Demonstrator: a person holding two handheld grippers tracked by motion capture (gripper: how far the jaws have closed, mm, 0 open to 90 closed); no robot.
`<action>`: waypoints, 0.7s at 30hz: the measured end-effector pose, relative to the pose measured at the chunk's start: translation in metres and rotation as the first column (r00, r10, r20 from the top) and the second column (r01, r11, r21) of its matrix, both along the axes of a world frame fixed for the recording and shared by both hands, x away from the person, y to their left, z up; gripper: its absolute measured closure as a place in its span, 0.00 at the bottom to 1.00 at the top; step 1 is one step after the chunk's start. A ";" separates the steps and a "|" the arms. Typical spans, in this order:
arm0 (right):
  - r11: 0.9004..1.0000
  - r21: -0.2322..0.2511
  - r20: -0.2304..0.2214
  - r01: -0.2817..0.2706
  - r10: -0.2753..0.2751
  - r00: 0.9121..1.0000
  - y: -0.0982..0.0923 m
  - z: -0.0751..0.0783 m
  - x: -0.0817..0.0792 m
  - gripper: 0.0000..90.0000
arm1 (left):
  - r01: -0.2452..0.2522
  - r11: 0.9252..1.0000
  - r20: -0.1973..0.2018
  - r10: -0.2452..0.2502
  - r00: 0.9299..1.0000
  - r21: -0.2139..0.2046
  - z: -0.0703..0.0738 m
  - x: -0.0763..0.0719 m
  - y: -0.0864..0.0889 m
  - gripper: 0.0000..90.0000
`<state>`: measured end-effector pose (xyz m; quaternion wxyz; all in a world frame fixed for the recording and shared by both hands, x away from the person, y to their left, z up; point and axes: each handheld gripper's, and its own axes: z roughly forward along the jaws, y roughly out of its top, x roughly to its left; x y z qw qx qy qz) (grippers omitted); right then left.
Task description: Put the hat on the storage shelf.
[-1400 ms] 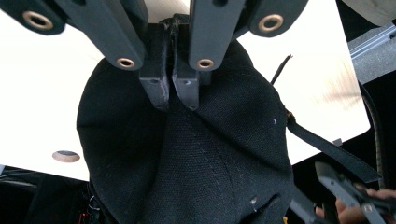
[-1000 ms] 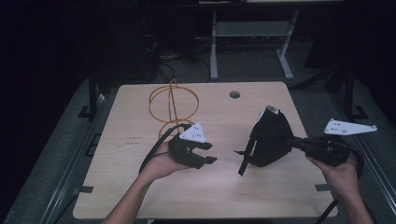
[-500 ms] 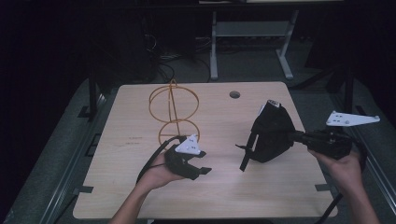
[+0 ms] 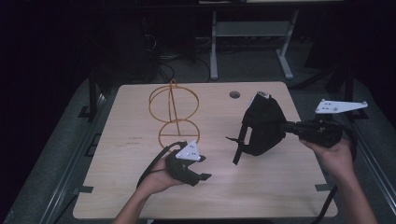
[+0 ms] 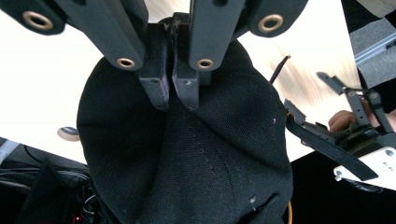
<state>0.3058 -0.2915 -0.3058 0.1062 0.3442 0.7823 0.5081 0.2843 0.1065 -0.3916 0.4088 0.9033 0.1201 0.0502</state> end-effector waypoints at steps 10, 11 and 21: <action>0.999 -0.015 0.011 -0.036 0.036 0.999 0.023 0.018 0.015 0.96 | -0.015 1.000 -0.009 0.015 1.000 0.006 -0.006 -0.002 0.007 0.37; 0.999 -0.014 0.011 -0.038 0.038 0.999 0.024 0.019 0.016 0.96 | -0.015 1.000 -0.010 0.016 1.000 0.008 -0.007 -0.002 0.007 0.37; 0.998 -0.014 0.020 -0.065 0.065 0.998 0.037 0.035 0.027 0.96 | -0.027 0.999 0.003 0.027 1.000 0.024 -0.013 -0.002 0.008 0.32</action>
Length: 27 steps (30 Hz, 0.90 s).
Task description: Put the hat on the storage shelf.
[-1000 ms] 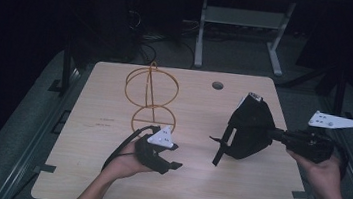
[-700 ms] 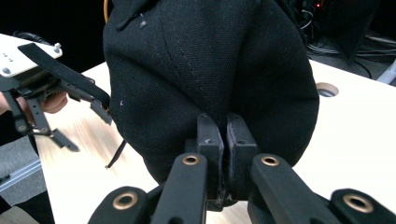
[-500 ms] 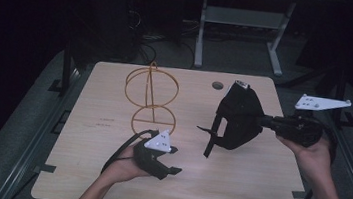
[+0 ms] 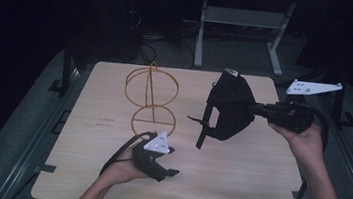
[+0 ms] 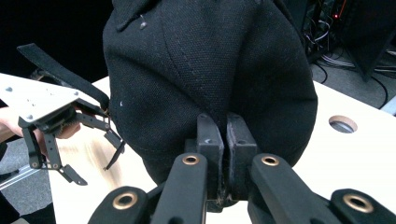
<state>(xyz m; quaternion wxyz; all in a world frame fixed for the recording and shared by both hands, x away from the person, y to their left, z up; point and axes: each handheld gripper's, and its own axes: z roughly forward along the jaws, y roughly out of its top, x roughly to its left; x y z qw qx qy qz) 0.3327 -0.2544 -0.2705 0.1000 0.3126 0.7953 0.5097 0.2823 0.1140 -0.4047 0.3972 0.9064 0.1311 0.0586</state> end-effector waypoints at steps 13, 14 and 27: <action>0.999 -0.019 0.030 -0.048 0.049 0.998 0.028 0.030 0.014 0.96 | -0.003 1.000 -0.006 0.003 1.000 0.004 -0.002 0.000 0.000 0.32; 0.999 -0.019 0.029 -0.051 0.052 0.998 0.030 0.032 0.016 0.96 | -0.005 1.000 -0.007 0.005 1.000 0.003 -0.002 0.001 0.001 0.32; 0.994 -0.032 0.042 -0.103 0.105 0.994 0.066 0.056 0.041 0.96 | -0.007 1.000 -0.008 0.007 1.000 -0.002 0.001 0.004 0.006 0.32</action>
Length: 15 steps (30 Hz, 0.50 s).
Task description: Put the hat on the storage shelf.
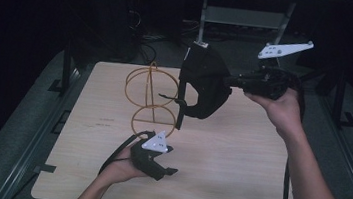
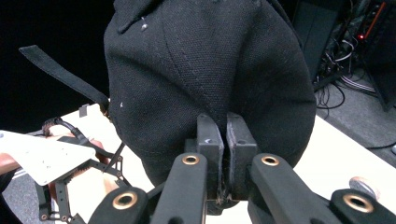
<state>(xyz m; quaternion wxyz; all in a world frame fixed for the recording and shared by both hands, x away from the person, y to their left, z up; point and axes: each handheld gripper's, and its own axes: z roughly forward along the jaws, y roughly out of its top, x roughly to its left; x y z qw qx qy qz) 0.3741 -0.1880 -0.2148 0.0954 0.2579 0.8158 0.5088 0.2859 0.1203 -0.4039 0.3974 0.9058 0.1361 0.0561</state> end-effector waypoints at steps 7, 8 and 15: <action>1.000 -0.005 0.002 -0.028 0.028 1.000 0.021 0.010 0.013 0.96 | 0.002 1.000 0.001 -0.002 1.000 -0.010 0.001 0.001 0.001 0.32; 0.999 -0.004 0.000 -0.032 0.032 0.999 0.025 0.011 0.015 0.96 | 0.004 1.000 0.005 -0.004 1.000 -0.010 0.001 0.001 0.002 0.32; 0.997 -0.007 -0.018 -0.073 0.073 0.997 0.053 0.017 0.032 0.96 | -0.008 1.000 0.003 0.008 1.000 -0.021 0.002 0.003 0.006 0.33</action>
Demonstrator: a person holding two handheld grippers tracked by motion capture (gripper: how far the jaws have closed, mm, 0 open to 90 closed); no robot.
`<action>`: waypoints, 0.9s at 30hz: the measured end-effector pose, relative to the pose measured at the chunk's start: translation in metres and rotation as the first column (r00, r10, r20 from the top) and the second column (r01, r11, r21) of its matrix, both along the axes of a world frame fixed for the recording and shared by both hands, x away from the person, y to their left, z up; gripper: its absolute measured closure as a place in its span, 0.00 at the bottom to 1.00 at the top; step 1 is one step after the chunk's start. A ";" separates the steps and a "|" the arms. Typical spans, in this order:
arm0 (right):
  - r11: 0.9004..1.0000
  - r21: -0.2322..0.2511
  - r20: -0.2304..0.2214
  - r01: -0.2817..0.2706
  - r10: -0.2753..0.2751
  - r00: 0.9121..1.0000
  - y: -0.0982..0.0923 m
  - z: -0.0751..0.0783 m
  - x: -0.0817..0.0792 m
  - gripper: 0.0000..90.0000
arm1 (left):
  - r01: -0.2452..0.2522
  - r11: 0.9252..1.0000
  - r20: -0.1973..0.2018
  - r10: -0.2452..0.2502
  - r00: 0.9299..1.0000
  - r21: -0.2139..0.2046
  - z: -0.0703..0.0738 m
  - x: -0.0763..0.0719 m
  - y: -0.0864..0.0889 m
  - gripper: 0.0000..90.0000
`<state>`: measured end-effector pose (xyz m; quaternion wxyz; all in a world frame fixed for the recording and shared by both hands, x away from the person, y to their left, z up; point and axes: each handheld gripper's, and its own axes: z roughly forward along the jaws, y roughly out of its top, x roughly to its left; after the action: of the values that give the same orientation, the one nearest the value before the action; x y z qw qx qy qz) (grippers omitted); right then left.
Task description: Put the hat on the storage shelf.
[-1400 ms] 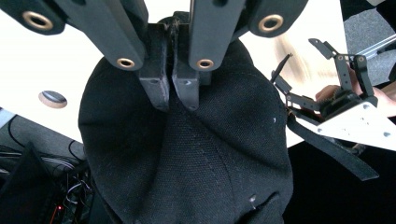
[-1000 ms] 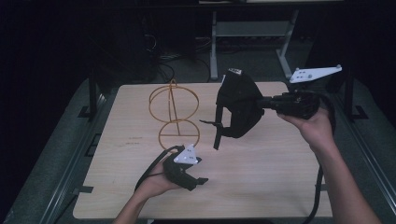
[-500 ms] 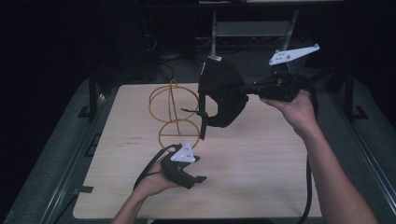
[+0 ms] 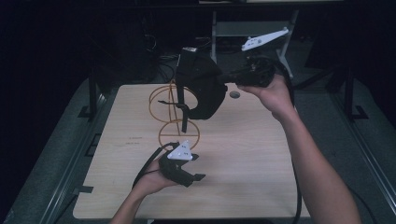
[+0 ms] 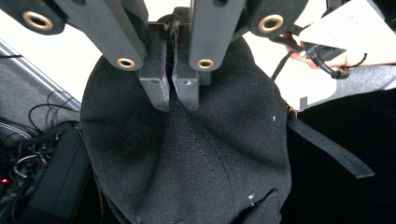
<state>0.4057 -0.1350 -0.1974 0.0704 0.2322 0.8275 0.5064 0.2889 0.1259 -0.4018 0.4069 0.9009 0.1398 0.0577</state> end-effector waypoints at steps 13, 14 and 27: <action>0.996 -0.068 0.012 -0.065 0.066 0.998 0.048 0.016 0.016 0.96 | -0.012 1.000 -0.006 0.012 1.000 0.008 -0.001 0.002 0.004 0.33; 0.995 -0.070 0.013 -0.069 0.070 0.997 0.050 0.016 0.017 0.96 | -0.010 1.000 -0.002 0.010 1.000 0.007 -0.001 0.002 0.004 0.33; 0.991 -0.088 -0.009 -0.096 0.096 0.995 0.082 0.019 0.032 0.96 | -0.009 1.000 -0.003 0.009 1.000 0.003 0.000 0.003 0.005 0.33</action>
<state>0.4376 -0.0530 -0.1783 0.0544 0.1899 0.8595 0.4714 0.2917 0.1309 -0.4014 0.4052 0.9008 0.1445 0.0587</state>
